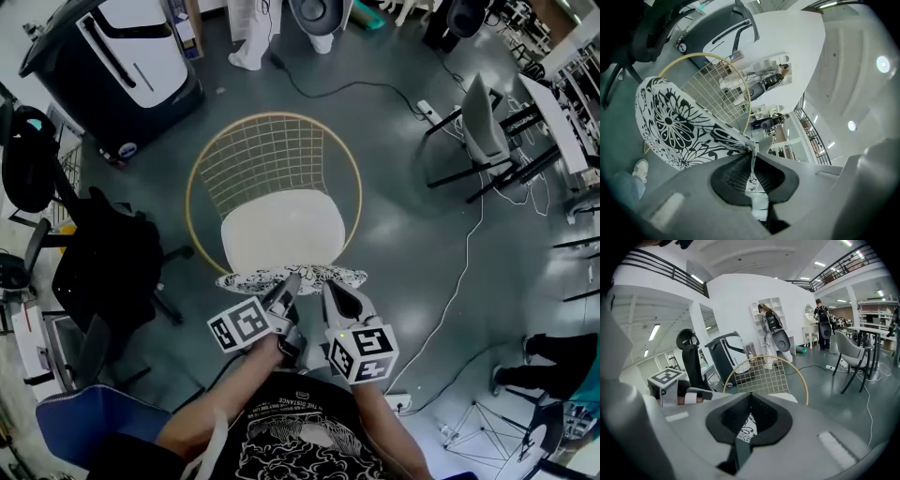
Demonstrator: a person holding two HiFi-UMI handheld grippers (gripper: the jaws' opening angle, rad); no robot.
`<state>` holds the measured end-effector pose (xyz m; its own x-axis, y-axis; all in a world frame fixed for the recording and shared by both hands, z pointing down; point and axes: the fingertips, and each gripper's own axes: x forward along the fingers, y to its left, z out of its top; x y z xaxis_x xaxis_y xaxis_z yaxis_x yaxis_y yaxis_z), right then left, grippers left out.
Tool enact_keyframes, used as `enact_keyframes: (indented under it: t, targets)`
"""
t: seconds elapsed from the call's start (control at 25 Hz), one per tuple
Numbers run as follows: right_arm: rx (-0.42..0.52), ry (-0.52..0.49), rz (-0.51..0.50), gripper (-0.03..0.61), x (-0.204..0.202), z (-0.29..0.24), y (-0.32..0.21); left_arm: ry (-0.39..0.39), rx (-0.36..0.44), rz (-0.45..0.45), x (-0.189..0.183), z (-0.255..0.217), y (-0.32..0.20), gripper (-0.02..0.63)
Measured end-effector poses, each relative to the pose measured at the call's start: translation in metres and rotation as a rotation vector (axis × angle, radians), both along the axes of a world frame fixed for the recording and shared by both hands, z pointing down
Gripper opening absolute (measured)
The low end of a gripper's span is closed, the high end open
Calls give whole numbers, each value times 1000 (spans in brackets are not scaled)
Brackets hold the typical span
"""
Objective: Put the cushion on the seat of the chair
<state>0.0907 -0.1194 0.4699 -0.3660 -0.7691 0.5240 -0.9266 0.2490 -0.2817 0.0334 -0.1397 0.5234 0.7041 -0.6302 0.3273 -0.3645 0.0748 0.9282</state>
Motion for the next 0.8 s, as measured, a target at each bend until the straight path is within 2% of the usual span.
enact_keyframes:
  t: [0.36, 0.8]
  targets:
    - [16, 25, -7, -2, -9, -5, -24, 32, 47, 5, -1, -9, -44, 15]
    - [26, 22, -53, -2, -22, 3, -52, 33, 62, -36, -4, 7, -86, 17]
